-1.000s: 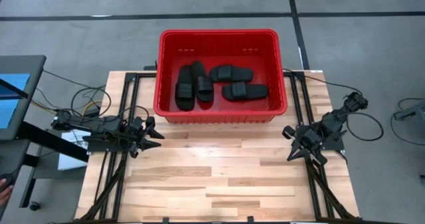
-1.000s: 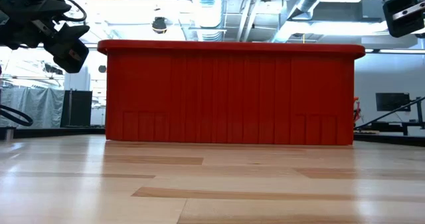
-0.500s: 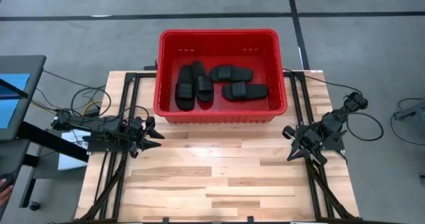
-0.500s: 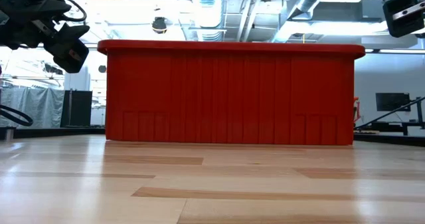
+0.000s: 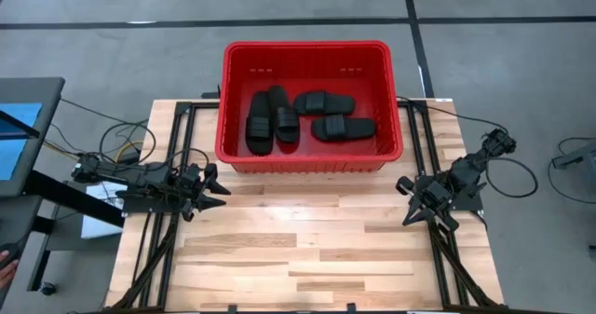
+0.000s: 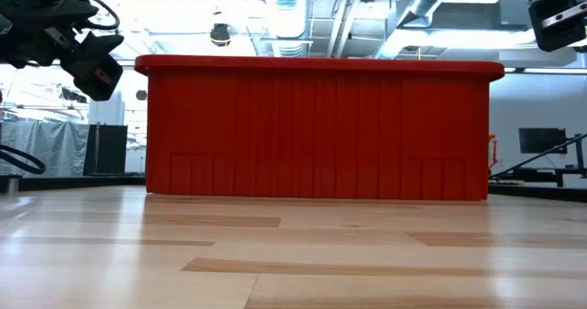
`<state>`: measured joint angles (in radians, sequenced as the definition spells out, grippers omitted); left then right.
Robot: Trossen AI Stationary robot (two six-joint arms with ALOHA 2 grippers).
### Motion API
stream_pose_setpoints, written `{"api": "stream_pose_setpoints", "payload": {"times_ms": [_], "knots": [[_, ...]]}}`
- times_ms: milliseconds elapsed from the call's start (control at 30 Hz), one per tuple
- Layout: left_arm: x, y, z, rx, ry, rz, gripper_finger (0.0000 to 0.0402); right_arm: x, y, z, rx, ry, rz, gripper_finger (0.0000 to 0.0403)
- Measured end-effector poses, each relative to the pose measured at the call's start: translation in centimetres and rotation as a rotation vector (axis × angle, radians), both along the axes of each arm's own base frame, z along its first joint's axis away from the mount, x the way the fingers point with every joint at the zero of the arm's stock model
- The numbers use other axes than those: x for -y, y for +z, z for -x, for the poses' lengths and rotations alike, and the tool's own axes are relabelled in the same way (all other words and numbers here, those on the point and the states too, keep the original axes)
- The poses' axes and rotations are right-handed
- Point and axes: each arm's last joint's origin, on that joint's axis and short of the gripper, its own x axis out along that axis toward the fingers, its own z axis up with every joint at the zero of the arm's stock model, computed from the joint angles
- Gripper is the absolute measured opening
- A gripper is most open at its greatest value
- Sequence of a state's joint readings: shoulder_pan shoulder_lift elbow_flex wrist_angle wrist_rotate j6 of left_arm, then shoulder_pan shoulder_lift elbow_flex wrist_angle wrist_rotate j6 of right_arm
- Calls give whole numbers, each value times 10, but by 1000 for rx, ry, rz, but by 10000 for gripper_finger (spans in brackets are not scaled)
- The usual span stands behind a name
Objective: Pick and place slides into bin
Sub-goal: Return to Home Position
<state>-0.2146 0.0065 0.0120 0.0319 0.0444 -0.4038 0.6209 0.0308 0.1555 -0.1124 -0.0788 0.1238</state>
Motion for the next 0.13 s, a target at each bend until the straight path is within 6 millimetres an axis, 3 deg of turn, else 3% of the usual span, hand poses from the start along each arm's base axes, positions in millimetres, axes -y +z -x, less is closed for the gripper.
{"api": "stream_pose_setpoints", "payload": {"times_ms": [133], "knots": [[0,0,0,0,0,0,162,0,0,0,0,0,0,0]]}}
